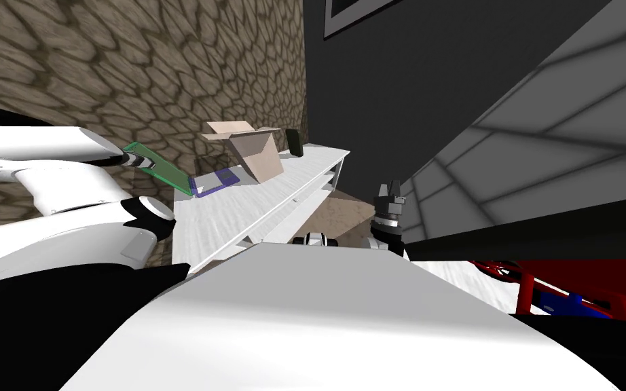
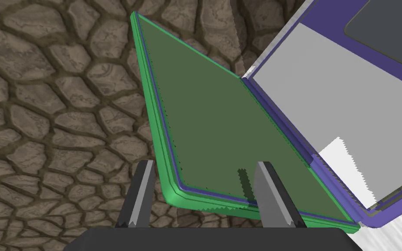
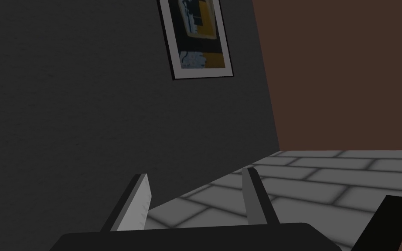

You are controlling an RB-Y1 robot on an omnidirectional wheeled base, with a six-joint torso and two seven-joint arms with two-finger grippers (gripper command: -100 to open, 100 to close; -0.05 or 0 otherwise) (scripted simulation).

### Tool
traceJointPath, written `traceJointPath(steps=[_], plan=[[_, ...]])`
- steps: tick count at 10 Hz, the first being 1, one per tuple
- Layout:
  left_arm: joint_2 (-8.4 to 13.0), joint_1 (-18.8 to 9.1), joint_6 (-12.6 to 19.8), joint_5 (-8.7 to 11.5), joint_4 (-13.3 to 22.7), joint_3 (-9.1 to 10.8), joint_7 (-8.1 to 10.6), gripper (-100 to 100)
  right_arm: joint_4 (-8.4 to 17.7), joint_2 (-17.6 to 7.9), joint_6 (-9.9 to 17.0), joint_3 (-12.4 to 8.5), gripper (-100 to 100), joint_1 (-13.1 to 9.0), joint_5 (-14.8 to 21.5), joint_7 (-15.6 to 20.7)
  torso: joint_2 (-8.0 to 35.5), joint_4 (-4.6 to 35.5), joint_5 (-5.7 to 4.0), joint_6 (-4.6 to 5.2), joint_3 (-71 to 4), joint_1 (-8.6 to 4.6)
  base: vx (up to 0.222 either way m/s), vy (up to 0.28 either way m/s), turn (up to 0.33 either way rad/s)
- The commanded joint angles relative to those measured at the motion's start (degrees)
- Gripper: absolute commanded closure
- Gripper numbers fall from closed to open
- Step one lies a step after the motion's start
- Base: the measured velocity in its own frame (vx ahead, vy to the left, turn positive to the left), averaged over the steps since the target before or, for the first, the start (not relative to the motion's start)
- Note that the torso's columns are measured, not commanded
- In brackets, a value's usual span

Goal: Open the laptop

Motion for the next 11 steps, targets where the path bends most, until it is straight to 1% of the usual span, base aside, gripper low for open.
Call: traceJointPath(steps=[1,5,8,9,11], plan=[[-1.9,0.89,1.15,-3.0,-3.41,-3.23,-1.13,100,0.0,0.0,0.0,0.0,0,0.01,0.0,0.0,-0.3,-0.18,0.13,0.01,-0.15,-0.12,0.1,-0.052,0.116],[-4.43,2.07,2.69,-6.99,-7.95,-7.54,-2.63,100,0.0,0.01,0.0,0.01,0,0.01,0.0,0.0,-0.67,-0.36,0.19,0.36,-0.45,0.07,0.11,-0.057,0.087],[-6.33,2.96,3.85,-9.99,-11.36,-10.77,-3.76,100,0.0,0.0,0.0,0.0,0,0.01,0.0,0.0,-0.58,-0.3,0.19,0.27,-0.39,0.16,0.095,-0.038,0.061],[-5.36,2.57,3.19,-9.16,-10.24,-9.88,-3.67,100,0.0,0.01,0.0,0.01,0,0.01,0.0,0.0,-0.5,-0.29,0.24,0.18,-0.33,0.18,0.034,-0.032,0.006],[-6.16,4.14,2.08,-12.94,-9.67,-11.08,-3.57,100,0.0,0.0,0.0,0.01,0,0.0,0.0,0.0,-0.07,-0.06,0.12,-0.05,-0.05,0.2,0.02,-0.021,-0.108]])
